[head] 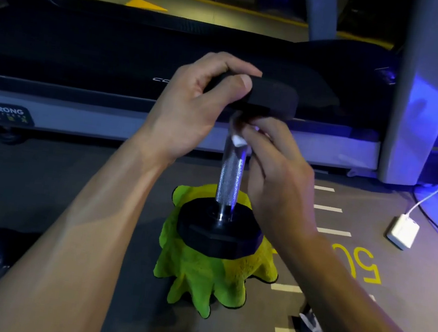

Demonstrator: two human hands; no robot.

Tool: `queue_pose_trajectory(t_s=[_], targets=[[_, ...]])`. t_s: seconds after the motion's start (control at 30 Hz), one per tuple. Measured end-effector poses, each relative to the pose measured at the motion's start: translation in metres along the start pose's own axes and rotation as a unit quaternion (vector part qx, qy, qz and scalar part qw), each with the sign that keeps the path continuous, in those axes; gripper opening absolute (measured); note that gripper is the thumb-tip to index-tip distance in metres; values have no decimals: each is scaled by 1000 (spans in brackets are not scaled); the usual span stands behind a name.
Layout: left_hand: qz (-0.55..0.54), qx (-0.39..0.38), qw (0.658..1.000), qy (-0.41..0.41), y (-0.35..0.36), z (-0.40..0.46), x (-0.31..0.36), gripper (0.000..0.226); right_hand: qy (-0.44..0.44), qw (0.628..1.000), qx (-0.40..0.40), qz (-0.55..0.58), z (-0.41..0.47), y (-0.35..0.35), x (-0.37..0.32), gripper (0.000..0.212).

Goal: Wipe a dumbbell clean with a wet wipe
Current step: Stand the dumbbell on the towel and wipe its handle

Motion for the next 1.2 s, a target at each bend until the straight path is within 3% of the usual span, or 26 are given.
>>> queue_pose_trajectory(t_s=[0.17,0.3,0.5,0.63,0.7,0.83,1.03,1.2], targets=[[-11,-3,1000,-3,-4,-2,-1,26,16,999,-22,40,-25,-1,-3,35],[-9,-6,1000,1,-1,-6,2,29,2,997,33,63,0,-11,-3,31],[-13,3,1000,-8,-9,-6,-3,29,36,987,-73,135,-55,3,17,44],[-16,4,1000,-2,-9,-6,-1,28,98,988,-21,119,-56,-19,49,33],[-21,0,1000,4,-6,-7,1,27,95,988,-68,105,-53,-11,45,29],[-26,-9,1000,11,4,-6,5,23,121,960,-240,79,-60,25,35,20],[-7,-3,1000,20,3,-8,5,17,93,963,-238,87,-62,10,-4,18],[-17,4,999,28,2,-8,7,22,81,967,-241,-4,-62,20,-34,24]])
Point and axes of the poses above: each hand's wrist, its own z-axis towards the middle knuckle, its own y-axis out of the palm, x = y × z, the point moved 9 cm from there along z, towards the middle knuckle, and after that the axes turned 3 degrees about -x, right-handed, at the moved point
